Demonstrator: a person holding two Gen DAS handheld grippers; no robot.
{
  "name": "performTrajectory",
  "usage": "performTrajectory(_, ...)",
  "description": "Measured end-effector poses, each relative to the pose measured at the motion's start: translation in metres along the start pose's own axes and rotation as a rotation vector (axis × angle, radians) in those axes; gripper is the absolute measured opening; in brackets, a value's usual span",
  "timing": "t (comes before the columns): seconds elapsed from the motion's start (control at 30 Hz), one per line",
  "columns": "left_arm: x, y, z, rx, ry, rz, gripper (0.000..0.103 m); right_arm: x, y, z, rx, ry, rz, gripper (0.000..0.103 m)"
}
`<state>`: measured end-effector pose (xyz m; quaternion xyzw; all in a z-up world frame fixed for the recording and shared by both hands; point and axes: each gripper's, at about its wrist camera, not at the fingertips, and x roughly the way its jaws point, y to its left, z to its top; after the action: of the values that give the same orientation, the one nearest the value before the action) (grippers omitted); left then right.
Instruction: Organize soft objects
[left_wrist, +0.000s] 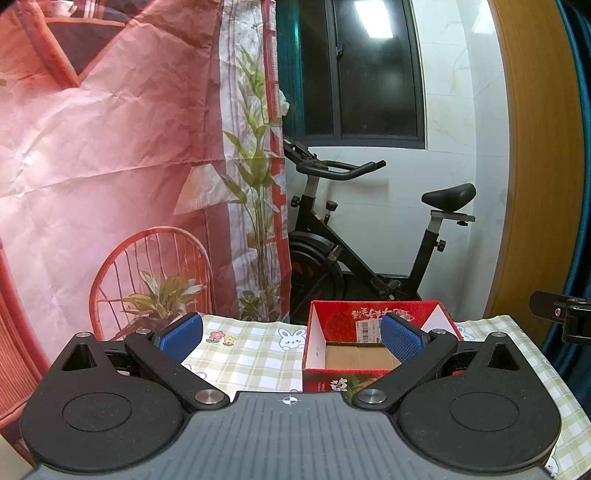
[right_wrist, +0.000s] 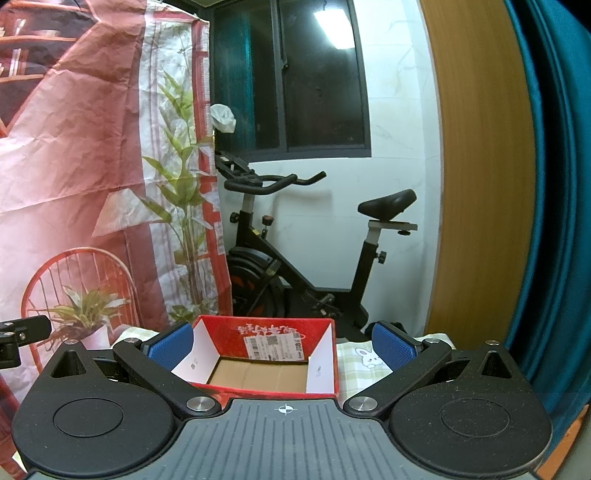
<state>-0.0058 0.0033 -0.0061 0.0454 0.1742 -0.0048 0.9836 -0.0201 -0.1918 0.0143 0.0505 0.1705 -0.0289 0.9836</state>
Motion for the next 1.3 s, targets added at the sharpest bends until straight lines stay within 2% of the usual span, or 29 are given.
performTrajectory(0.23, 0.003, 0.003, -0.008, -0.020, 0.015, -0.003, 0.103, 0.001, 0.001, -0.005, 0.003, 0.007, 0.008, 0.103)
performTrajectory(0.33, 0.005, 0.003, -0.012, -0.017, -0.001, -0.005, 0.103, 0.004, -0.001, -0.010, 0.012, 0.013, 0.026, 0.103)
performTrajectory(0.43, 0.008, 0.001, -0.023, -0.001, -0.029, 0.004, 0.103, 0.013, -0.004, -0.026, 0.030, 0.016, 0.063, 0.103)
performTrajectory(0.53, 0.017, 0.003, -0.032, -0.004, -0.017, -0.018, 0.103, 0.024, -0.011, -0.052, 0.071, -0.020, 0.095, 0.103)
performTrajectory(0.8, 0.047, 0.011, -0.085, -0.034, -0.065, -0.029, 0.103, 0.056, -0.027, -0.108, 0.122, -0.027, 0.045, 0.103)
performTrajectory(0.93, 0.070, 0.007, -0.102, -0.018, 0.021, -0.035, 0.103, 0.069, -0.032, -0.135, 0.125, 0.007, 0.033, 0.103)
performTrajectory(1.1, 0.098, 0.013, -0.123, -0.058, 0.157, -0.078, 0.103, 0.074, -0.028, -0.163, 0.053, 0.021, 0.051, 0.103)
performTrajectory(1.23, 0.110, 0.024, -0.142, -0.119, 0.222, -0.077, 0.103, 0.073, -0.025, -0.179, 0.030, 0.018, 0.090, 0.103)
performTrajectory(1.3, 0.113, 0.026, -0.151, -0.119, 0.242, -0.082, 0.103, 0.073, -0.025, -0.186, 0.025, 0.017, 0.092, 0.103)
